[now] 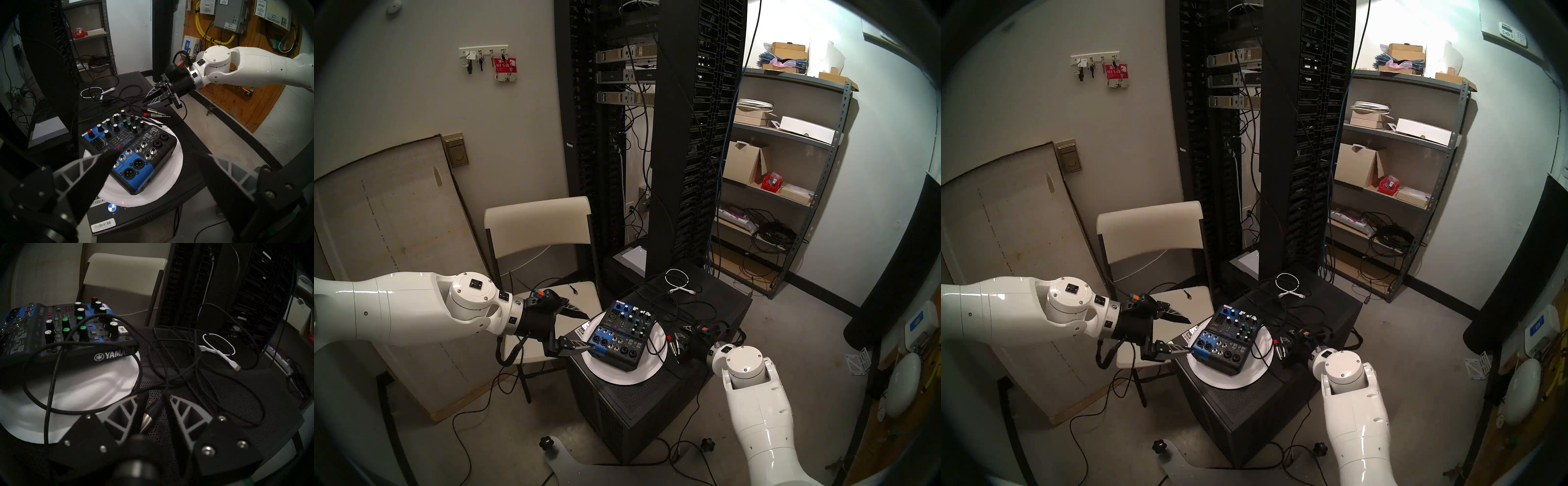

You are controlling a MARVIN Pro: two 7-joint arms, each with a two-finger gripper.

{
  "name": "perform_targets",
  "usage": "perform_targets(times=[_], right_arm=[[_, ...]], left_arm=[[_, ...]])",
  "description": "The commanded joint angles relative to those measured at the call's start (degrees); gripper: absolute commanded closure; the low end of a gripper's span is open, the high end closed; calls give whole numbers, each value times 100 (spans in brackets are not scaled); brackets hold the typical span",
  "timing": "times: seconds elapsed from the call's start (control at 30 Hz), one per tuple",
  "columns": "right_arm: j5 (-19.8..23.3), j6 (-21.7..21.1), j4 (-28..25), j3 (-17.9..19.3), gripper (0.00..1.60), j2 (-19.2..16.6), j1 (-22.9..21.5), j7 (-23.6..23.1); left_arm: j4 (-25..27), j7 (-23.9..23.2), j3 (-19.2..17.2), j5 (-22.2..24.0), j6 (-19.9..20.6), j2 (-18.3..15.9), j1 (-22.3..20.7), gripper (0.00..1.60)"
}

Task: Insert aux cable

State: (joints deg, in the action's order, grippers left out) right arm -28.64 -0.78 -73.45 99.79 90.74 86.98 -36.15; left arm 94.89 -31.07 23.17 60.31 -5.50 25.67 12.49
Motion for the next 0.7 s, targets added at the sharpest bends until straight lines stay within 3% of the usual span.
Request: perform_targets(times=[0.0,0.3,0.47,0.67], right_arm=[[-26,-59,2,-31,41,-15,-191,-16],[-60,-90,97,-22,44,-42,-231,12],[-85,19,391,-22,61,-72,-395,124],[-109,88,652,-59,68,-99,-589,194]], left_arm=[[0,-3,-65,0,-19,8,-73,0],[0,-3,-64,1,-19,8,-74,0],[0,-2,-64,1,-19,8,-75,0],[1,-1,-63,1,-19,9,-75,0]])
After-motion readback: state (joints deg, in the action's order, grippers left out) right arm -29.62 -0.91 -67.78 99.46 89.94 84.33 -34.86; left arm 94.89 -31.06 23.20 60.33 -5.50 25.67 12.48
